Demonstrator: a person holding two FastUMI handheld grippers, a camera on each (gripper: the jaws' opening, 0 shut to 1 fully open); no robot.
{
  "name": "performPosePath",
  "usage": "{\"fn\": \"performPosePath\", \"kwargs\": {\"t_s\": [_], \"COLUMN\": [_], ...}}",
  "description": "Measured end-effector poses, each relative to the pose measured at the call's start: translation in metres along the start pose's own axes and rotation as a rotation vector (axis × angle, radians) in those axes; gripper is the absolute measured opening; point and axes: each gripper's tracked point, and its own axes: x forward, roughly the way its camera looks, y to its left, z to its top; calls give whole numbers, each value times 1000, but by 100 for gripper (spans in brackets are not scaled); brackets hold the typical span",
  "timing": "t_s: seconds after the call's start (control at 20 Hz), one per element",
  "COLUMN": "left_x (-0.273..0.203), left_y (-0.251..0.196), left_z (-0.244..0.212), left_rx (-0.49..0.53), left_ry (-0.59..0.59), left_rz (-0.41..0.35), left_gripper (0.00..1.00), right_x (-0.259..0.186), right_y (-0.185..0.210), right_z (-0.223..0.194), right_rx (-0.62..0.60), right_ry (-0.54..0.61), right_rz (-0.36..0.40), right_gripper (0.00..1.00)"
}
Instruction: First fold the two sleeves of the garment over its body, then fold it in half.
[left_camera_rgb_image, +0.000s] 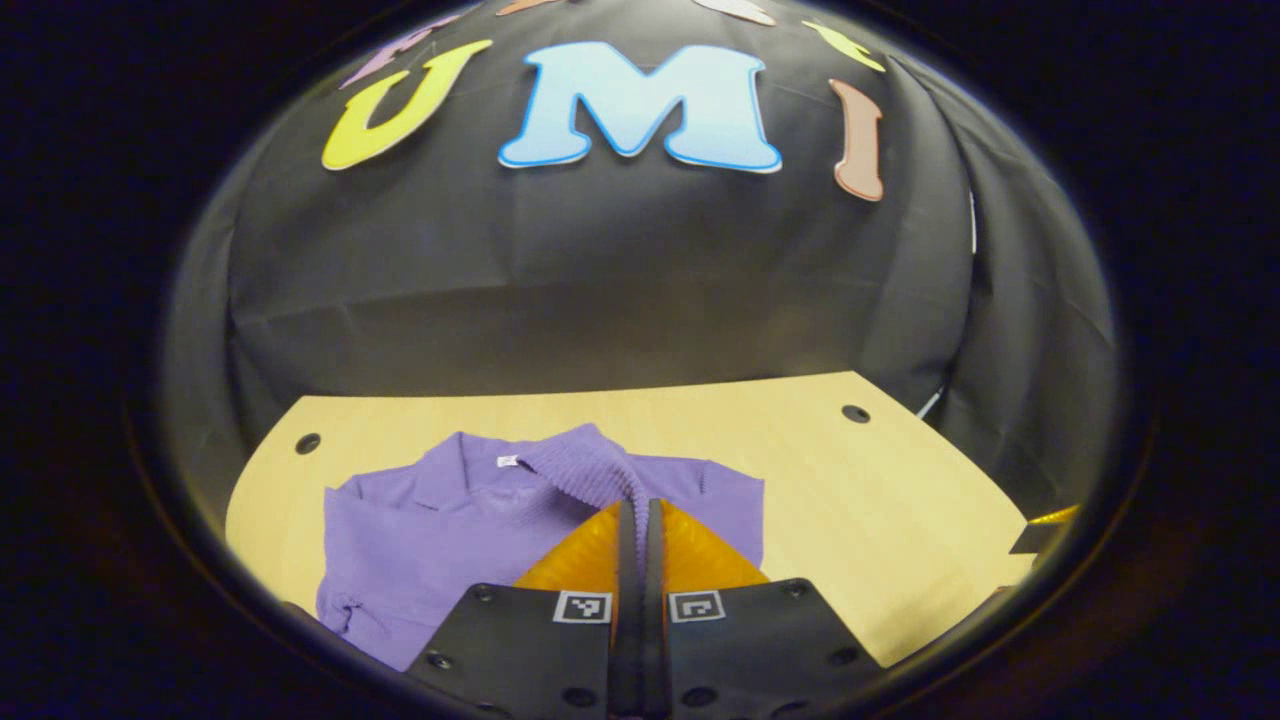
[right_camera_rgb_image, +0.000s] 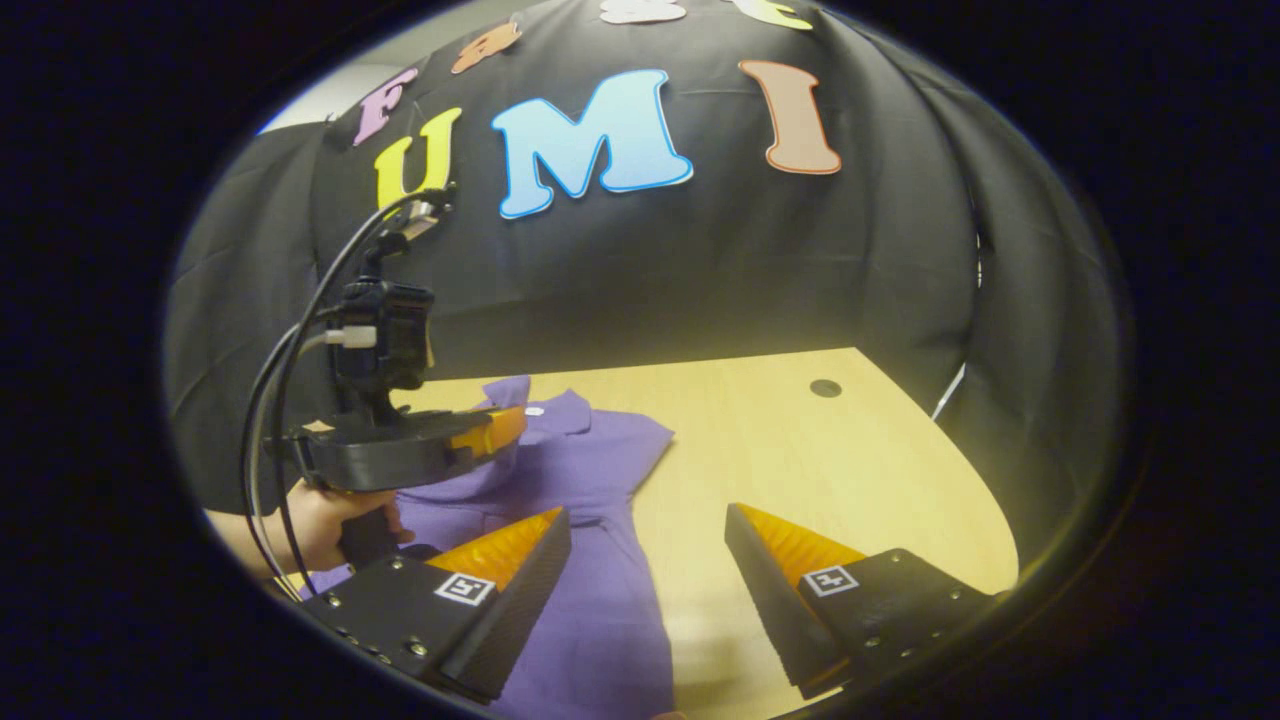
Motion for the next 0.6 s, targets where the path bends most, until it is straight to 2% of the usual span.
{"fn": "performPosePath", "kwargs": {"t_s": [0.2, 0.3, 0.4, 0.55, 0.6], "left_x": [12, 11, 1, -21, -28], "left_y": [-10, -14, -15, -3, 4], "left_z": [-6, -7, -5, -3, -3], "left_rx": [14, -12, -49, -70, -75], "left_ry": [15, 17, 7, -27, -30], "left_rz": [-28, -58, -86, -80, -70], "left_gripper": [7, 12, 40, 81, 82], "right_x": [-3, -8, -9, -17, -20], "right_y": [-2, -2, -2, -3, -1], "right_z": [-2, -8, -14, -20, -21], "right_rx": [10, 19, 16, 14, 15], "right_ry": [-4, 3, 16, 19, 18], "right_rz": [-33, -46, -61, -89, -95], "right_gripper": [96, 96, 96, 96, 96]}}
